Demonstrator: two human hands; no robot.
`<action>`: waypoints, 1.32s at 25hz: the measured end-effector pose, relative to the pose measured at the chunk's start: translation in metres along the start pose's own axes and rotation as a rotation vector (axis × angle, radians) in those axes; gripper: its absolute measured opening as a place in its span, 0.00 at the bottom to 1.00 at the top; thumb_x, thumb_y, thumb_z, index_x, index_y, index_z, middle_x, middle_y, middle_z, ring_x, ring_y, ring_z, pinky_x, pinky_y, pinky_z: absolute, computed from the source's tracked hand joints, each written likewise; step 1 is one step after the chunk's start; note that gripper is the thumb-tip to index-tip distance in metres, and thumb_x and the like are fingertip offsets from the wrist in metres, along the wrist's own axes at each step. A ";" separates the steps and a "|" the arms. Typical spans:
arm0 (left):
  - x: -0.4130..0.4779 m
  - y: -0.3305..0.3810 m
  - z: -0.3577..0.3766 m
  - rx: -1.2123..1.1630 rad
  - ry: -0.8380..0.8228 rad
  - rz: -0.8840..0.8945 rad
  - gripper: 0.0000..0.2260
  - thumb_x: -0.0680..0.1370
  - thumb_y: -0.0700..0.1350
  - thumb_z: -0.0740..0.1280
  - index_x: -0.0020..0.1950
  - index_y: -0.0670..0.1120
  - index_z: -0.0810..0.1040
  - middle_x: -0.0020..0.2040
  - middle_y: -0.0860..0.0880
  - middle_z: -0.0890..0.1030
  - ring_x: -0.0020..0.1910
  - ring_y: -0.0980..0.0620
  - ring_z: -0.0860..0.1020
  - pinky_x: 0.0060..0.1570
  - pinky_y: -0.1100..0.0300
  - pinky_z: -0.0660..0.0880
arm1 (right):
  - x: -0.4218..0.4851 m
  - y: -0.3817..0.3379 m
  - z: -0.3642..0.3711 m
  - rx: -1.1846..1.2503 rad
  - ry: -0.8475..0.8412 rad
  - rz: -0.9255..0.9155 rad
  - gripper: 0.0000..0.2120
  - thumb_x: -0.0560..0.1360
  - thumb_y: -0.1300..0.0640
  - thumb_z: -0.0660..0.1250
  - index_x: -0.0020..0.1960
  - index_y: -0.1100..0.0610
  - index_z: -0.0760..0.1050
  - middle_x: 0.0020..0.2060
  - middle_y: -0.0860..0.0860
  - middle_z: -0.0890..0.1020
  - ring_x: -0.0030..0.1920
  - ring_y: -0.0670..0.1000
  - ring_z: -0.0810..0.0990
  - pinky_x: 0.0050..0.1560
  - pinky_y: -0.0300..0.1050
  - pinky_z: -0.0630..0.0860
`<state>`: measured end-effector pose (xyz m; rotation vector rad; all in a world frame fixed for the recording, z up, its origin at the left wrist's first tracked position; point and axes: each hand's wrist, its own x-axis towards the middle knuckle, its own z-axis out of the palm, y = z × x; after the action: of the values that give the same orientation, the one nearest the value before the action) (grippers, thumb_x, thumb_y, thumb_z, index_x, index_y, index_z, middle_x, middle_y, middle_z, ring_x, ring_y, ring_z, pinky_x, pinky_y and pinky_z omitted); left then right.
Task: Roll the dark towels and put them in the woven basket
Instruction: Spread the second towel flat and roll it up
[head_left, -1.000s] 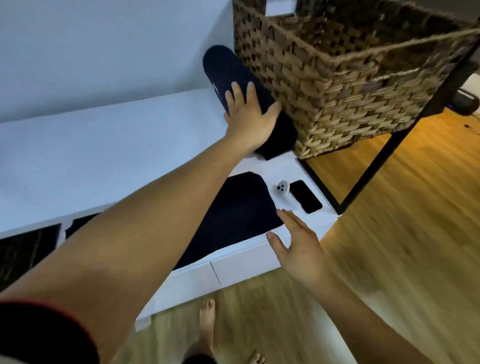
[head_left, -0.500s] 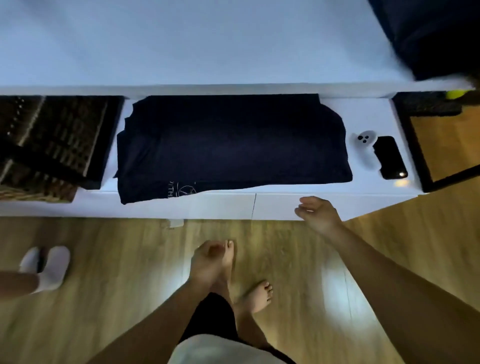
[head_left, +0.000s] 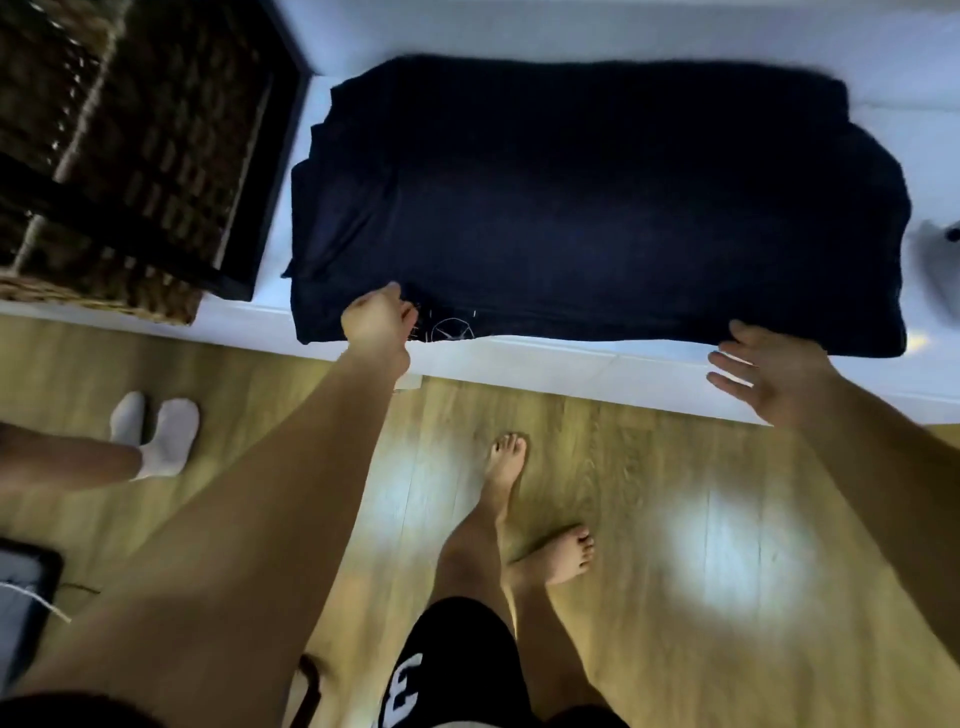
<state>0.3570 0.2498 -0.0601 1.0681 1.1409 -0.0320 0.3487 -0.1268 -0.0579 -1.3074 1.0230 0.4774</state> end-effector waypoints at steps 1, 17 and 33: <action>0.001 0.007 0.003 -0.019 0.032 -0.018 0.14 0.79 0.39 0.67 0.64 0.38 0.74 0.56 0.41 0.80 0.54 0.47 0.81 0.58 0.56 0.78 | 0.004 -0.001 0.003 0.106 -0.001 0.043 0.18 0.84 0.56 0.55 0.72 0.58 0.67 0.67 0.57 0.74 0.66 0.55 0.75 0.63 0.51 0.74; -0.001 -0.010 0.028 -0.381 -0.215 -0.168 0.13 0.82 0.43 0.62 0.64 0.39 0.72 0.59 0.41 0.80 0.59 0.42 0.80 0.60 0.46 0.77 | 0.002 -0.003 0.018 0.578 0.017 0.092 0.13 0.77 0.48 0.69 0.44 0.57 0.74 0.28 0.52 0.78 0.33 0.49 0.81 0.54 0.49 0.81; 0.020 -0.006 -0.032 -0.209 0.140 -0.090 0.13 0.74 0.44 0.73 0.57 0.48 0.78 0.50 0.50 0.85 0.43 0.53 0.84 0.37 0.62 0.81 | 0.011 0.006 -0.042 0.510 0.166 0.134 0.07 0.71 0.56 0.73 0.48 0.52 0.79 0.43 0.47 0.87 0.35 0.47 0.85 0.40 0.40 0.80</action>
<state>0.3400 0.2785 -0.0788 0.8436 1.2881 0.0907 0.3354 -0.1678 -0.0677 -0.8351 1.2765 0.1872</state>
